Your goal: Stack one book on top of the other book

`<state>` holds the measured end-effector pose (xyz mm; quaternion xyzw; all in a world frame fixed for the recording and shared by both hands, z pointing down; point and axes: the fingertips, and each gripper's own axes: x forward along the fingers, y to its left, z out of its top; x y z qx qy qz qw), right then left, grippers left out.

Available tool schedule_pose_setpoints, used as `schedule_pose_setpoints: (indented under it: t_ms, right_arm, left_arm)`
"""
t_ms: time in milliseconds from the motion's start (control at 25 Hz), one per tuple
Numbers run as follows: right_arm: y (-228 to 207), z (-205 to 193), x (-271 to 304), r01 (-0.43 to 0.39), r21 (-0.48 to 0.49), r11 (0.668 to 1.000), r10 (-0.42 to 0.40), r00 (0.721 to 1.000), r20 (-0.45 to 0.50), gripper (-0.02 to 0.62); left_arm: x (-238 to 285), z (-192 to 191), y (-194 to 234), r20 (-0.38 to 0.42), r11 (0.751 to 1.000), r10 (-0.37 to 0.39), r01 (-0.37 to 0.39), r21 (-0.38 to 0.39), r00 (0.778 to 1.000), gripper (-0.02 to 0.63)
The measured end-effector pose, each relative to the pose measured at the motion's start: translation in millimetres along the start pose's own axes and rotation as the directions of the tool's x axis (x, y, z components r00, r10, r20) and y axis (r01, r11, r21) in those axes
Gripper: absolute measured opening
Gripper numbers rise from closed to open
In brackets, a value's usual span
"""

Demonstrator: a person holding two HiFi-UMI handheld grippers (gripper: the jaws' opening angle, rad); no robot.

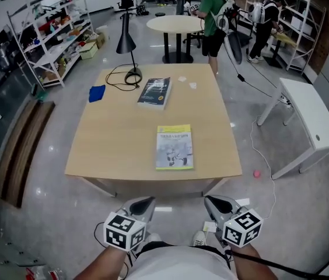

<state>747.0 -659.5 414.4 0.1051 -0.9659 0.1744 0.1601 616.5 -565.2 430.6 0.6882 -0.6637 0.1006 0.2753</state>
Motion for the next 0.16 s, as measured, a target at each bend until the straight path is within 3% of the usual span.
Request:
schedule_pose_setpoints:
  t_ms: [160]
  right_arm:
    - [6,-12,0,0.005,0.035,0.999,-0.004,1.0,-0.015,0.0]
  left_arm:
    - [-7,-8,-1,-0.017,1.0,-0.001,0.001,-0.007,1.0,0.005]
